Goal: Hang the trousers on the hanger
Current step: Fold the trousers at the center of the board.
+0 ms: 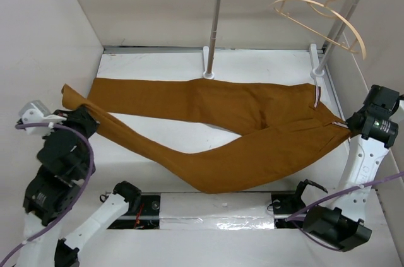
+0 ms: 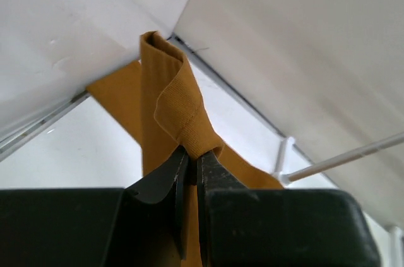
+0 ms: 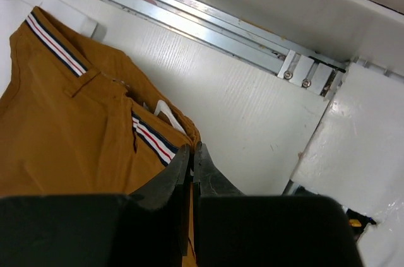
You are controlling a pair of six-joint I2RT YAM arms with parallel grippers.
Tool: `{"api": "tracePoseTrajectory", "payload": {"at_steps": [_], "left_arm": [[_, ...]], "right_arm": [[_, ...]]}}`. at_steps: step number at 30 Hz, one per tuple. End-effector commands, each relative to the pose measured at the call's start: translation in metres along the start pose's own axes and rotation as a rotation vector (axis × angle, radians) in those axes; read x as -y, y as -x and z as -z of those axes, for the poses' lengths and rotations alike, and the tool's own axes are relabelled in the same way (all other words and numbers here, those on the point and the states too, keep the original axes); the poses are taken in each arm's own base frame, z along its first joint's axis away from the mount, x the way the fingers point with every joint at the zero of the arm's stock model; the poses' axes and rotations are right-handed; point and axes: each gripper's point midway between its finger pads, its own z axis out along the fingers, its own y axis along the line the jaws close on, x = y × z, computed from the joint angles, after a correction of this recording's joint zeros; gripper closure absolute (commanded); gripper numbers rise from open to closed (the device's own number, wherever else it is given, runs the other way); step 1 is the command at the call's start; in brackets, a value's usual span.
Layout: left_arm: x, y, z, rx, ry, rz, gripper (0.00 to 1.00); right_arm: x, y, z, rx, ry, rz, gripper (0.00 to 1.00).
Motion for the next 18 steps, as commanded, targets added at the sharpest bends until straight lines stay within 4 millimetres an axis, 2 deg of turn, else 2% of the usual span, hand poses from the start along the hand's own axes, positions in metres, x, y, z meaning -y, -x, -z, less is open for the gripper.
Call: {"api": "tracePoseTrajectory", "payload": {"at_steps": [1,2,3,4,6,7,8,10,11,12,14,15,16,18], "left_arm": [[-0.005,-0.02,-0.017,0.045,0.071,0.012,1.0],[-0.005,-0.027,-0.022,0.052,0.085,0.002,1.0],[-0.009,-0.045,-0.031,0.049,0.111,-0.079,1.0],[-0.005,-0.043,-0.036,0.076,0.122,-0.059,1.0],[0.009,-0.058,-0.053,0.065,0.152,-0.138,1.0],[0.014,-0.072,-0.065,0.048,0.195,-0.201,1.0],[0.019,-0.076,-0.069,0.041,0.207,-0.212,1.0],[0.027,-0.086,-0.086,0.02,0.217,-0.241,1.0],[0.03,-0.098,-0.101,-0.009,0.227,-0.258,1.0],[0.014,-0.09,-0.12,-0.005,0.281,-0.232,1.0],[0.015,-0.11,-0.141,-0.08,0.27,-0.226,1.0],[0.011,-0.105,-0.148,-0.068,0.302,-0.227,1.0],[0.003,-0.11,-0.157,-0.077,0.35,-0.251,1.0],[-0.004,-0.098,-0.17,-0.067,0.396,-0.238,1.0]], "right_arm": [[-0.012,0.024,-0.014,0.101,0.011,0.008,1.0],[-0.023,0.029,-0.019,0.13,0.05,0.003,1.0],[-0.027,0.024,-0.028,0.114,0.057,0.01,1.0],[-0.035,0.023,-0.032,0.109,0.074,0.018,1.0],[-0.051,0.033,-0.037,0.117,0.111,0.025,1.0],[-0.061,0.031,-0.046,0.091,0.111,0.046,1.0],[-0.066,0.035,-0.05,0.089,0.116,0.052,1.0],[-0.083,0.043,-0.051,0.078,0.15,0.061,1.0],[-0.091,0.051,-0.051,0.101,0.179,0.08,1.0],[-0.103,0.053,-0.05,0.101,0.237,0.104,1.0],[-0.114,0.062,-0.051,0.099,0.261,0.12,1.0],[-0.119,0.065,-0.051,0.096,0.274,0.121,1.0],[-0.125,0.067,-0.053,0.095,0.289,0.122,1.0],[-0.14,0.071,-0.059,0.08,0.321,0.123,1.0]]}}
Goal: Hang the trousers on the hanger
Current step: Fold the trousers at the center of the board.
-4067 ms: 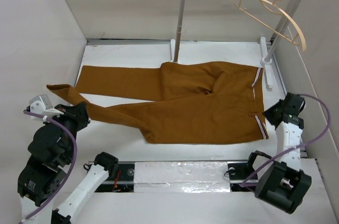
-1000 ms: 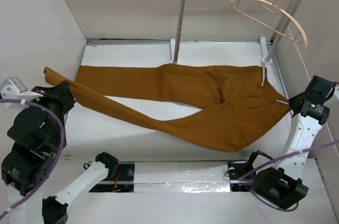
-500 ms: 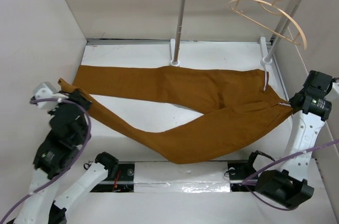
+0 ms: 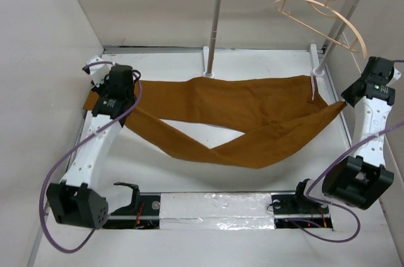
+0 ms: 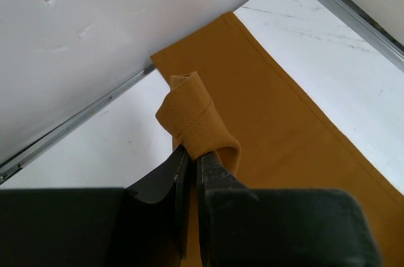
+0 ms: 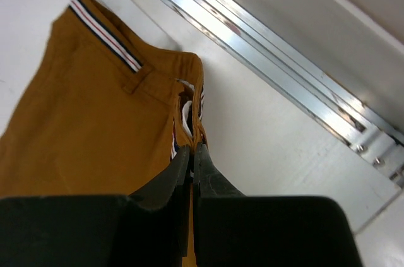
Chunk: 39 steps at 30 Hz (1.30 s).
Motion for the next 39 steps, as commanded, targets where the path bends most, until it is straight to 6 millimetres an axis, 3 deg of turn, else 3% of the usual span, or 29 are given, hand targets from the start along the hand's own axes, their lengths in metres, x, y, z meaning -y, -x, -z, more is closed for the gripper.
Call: {"api": "tracePoseTrajectory", "payload": {"at_steps": [1,6,8,11,12,14,16,18,20,25,33,34,35,37,38,39], "left_arm": [[0.003,0.051,-0.012,0.066,0.008,0.133,1.0],[-0.018,0.049,-0.037,0.075,0.131,0.092,1.0],[-0.033,0.046,-0.053,0.067,0.19,0.091,1.0],[-0.029,0.041,-0.07,0.058,0.223,0.066,1.0],[-0.035,0.051,-0.079,0.064,0.251,0.089,1.0],[-0.034,0.041,-0.101,0.008,0.255,0.1,1.0],[-0.025,0.043,-0.117,0.0,0.249,0.092,1.0],[-0.015,0.049,-0.125,-0.005,0.232,0.082,1.0],[-0.012,0.042,-0.134,-0.026,0.245,0.051,1.0],[-0.018,0.028,-0.143,-0.042,0.275,-0.055,1.0],[0.0,0.014,-0.183,-0.062,0.299,-0.156,0.97],[0.005,0.022,-0.185,-0.052,0.294,-0.143,0.98],[0.01,0.013,-0.192,-0.079,0.286,-0.141,0.98],[0.02,0.019,-0.196,-0.073,0.262,-0.101,0.98],[0.021,0.014,-0.197,-0.092,0.259,-0.096,1.0],[0.023,0.014,-0.198,-0.094,0.255,-0.088,1.0]], "right_arm": [[-0.036,0.055,0.003,0.154,0.133,-0.012,1.0],[-0.068,0.056,-0.029,0.114,0.199,-0.029,1.0],[-0.074,0.064,-0.035,0.125,0.206,-0.053,1.0],[-0.086,0.081,-0.046,0.144,0.217,-0.077,1.0],[-0.089,0.085,-0.049,0.146,0.219,-0.084,1.0],[-0.102,0.09,-0.058,0.133,0.234,-0.089,1.0],[-0.115,0.092,-0.062,0.138,0.255,-0.086,1.0],[-0.13,0.097,-0.073,0.157,0.266,-0.078,1.0],[-0.148,0.093,-0.089,0.129,0.255,-0.041,1.0],[-0.165,0.086,-0.123,0.103,0.226,-0.002,1.0],[-0.187,0.08,-0.164,0.099,0.223,0.025,1.0],[-0.189,0.079,-0.166,0.096,0.228,0.022,0.98],[-0.192,0.079,-0.17,0.098,0.238,0.009,0.9],[-0.2,0.074,-0.17,0.08,0.282,0.003,0.74],[-0.203,0.073,-0.17,0.08,0.304,0.001,0.46],[-0.209,0.068,-0.167,0.057,0.342,0.008,0.35]]}}
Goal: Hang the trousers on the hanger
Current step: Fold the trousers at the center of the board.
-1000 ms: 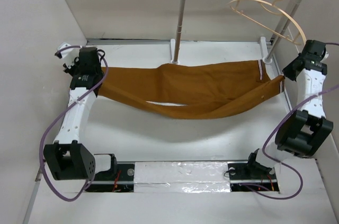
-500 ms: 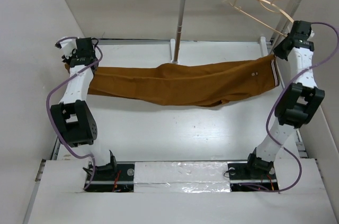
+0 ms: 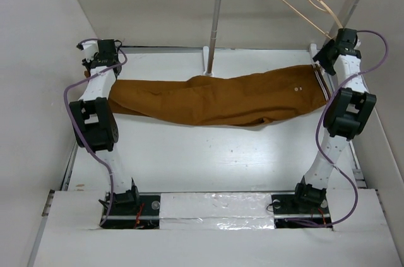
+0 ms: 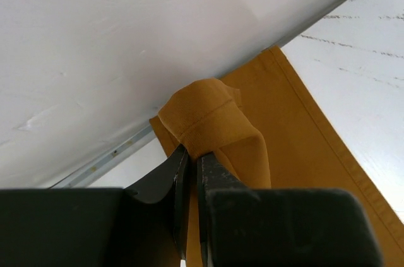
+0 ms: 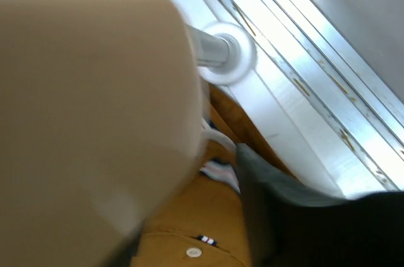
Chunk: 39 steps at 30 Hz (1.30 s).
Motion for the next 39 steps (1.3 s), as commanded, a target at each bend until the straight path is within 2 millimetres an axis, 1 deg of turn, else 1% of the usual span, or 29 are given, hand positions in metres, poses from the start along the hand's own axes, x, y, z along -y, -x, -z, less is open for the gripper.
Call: {"api": "tracePoseTrajectory", "payload": {"at_steps": [1,2,3,5,6,7,8,9,11,12,13,16,17,18,20,22,24,25,26,27,28,29,30,31,32,34,35,36,39], "left_arm": [[0.001,0.043,0.014,0.059,-0.03,0.109,1.0],[0.002,0.046,0.016,0.059,-0.042,0.118,1.0],[0.003,0.051,0.019,0.065,-0.053,0.137,1.0],[0.008,0.056,0.022,0.064,-0.081,0.155,1.0],[0.01,0.058,0.023,0.064,-0.091,0.164,1.0],[0.012,0.06,0.024,0.063,-0.101,0.182,1.0],[0.015,0.059,0.024,0.054,-0.114,0.185,1.0],[0.016,0.057,0.024,0.048,-0.12,0.188,1.0],[0.018,0.056,0.025,0.044,-0.132,0.198,1.0],[0.018,0.055,0.025,0.041,-0.136,0.201,1.0],[0.019,0.053,0.026,0.036,-0.139,0.204,1.0],[0.022,0.053,0.032,0.031,-0.16,0.215,1.0],[0.022,0.053,0.034,0.03,-0.164,0.219,1.0],[0.022,0.052,0.033,0.027,-0.164,0.218,1.0],[0.022,0.045,0.032,0.017,-0.161,0.21,1.0],[0.021,0.037,0.029,0.0,-0.155,0.2,1.0],[0.021,0.029,0.028,-0.014,-0.15,0.199,1.0],[0.006,0.052,0.05,0.031,-0.173,0.251,1.0],[0.003,0.038,0.048,-0.006,-0.155,0.228,1.0],[0.002,0.035,0.048,-0.013,-0.151,0.221,1.0],[-0.007,0.046,0.06,0.009,-0.163,0.259,1.0],[-0.012,0.052,0.067,0.021,-0.17,0.285,1.0],[-0.016,0.053,0.071,0.025,-0.173,0.299,1.0],[-0.019,0.048,0.073,0.018,-0.17,0.307,1.0],[-0.041,0.038,0.08,-0.007,-0.111,0.273,1.0],[-0.051,0.03,0.086,-0.017,-0.101,0.274,1.0],[-0.06,0.032,0.093,-0.011,-0.095,0.284,1.0],[-0.065,0.032,0.096,-0.012,-0.086,0.284,1.0],[-0.088,0.037,0.109,-0.001,-0.037,0.266,1.0]], "right_arm": [[-0.028,0.043,0.019,0.117,0.132,-0.016,0.28],[-0.024,0.044,0.022,0.111,0.139,-0.022,0.15],[-0.027,0.038,0.032,0.08,0.198,-0.023,0.11],[-0.018,0.032,0.044,0.062,0.228,-0.031,0.06],[0.0,0.021,0.058,0.05,0.208,-0.045,0.06],[0.01,0.015,0.064,0.055,0.2,-0.055,0.06],[0.017,0.017,0.072,0.094,0.212,-0.077,0.06],[0.032,0.012,0.077,0.107,0.194,-0.105,0.09],[0.061,-0.02,0.087,0.114,0.154,-0.171,0.56],[0.067,-0.025,0.087,0.128,0.15,-0.198,0.88],[0.079,-0.045,0.085,0.093,0.136,-0.22,1.0],[0.087,-0.071,0.076,0.009,0.112,-0.21,0.99],[0.092,-0.081,0.067,-0.026,0.09,-0.208,0.72],[0.099,-0.087,0.063,-0.048,0.077,-0.218,0.54],[0.106,-0.097,0.055,-0.089,0.091,-0.266,0.27],[0.101,-0.104,0.049,-0.11,0.155,-0.296,0.23],[0.095,-0.108,0.041,-0.141,0.164,-0.303,0.27],[0.096,-0.108,0.038,-0.147,0.156,-0.301,0.29],[0.091,-0.113,0.034,-0.167,0.148,-0.289,0.33],[0.093,-0.117,0.033,-0.183,0.139,-0.294,0.4],[0.09,-0.119,0.032,-0.181,0.135,-0.292,0.44],[0.091,-0.121,0.031,-0.181,0.133,-0.299,0.45],[0.089,-0.119,0.03,-0.164,0.148,-0.315,0.5],[0.089,-0.126,0.029,-0.182,0.157,-0.323,0.56],[0.089,-0.129,0.028,-0.189,0.153,-0.331,0.65],[0.089,-0.133,0.026,-0.197,0.159,-0.349,0.77],[0.09,-0.139,0.026,-0.207,0.159,-0.358,0.91],[0.089,-0.139,0.026,-0.208,0.163,-0.371,0.99],[0.09,-0.14,0.035,-0.197,0.153,-0.397,1.0]]}}
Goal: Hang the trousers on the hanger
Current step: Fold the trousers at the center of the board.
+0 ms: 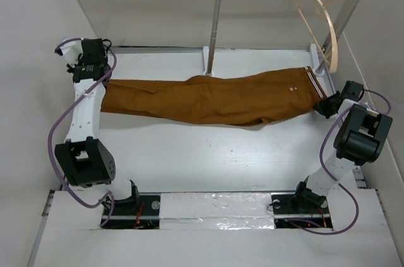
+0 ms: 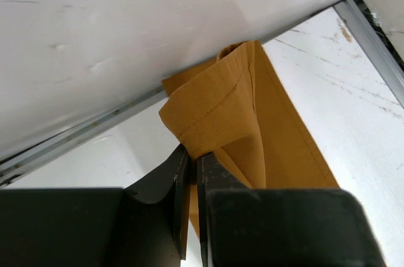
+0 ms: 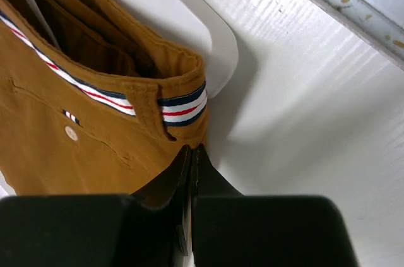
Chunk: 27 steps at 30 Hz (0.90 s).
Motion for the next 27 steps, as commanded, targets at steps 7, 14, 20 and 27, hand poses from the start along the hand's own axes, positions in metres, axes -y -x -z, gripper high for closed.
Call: {"api": "tracePoseTrajectory", "payload": {"at_steps": [7,14,20,27], "left_arm": [[-0.04,-0.005,0.019,0.007,0.105,-0.056,1.0],[0.016,-0.027,-0.054,-0.059,0.131,-0.162,1.0],[0.087,-0.026,-0.093,-0.109,-0.005,-0.071,1.0],[0.102,-0.014,-0.1,-0.064,-0.043,-0.056,1.0]], "right_arm": [[-0.012,0.015,0.066,0.167,-0.013,-0.039,1.0],[0.012,0.022,0.113,0.27,-0.101,-0.028,1.0],[0.038,0.028,0.096,0.245,-0.193,0.008,1.0],[0.027,0.024,0.091,0.243,-0.174,0.079,0.87]]}}
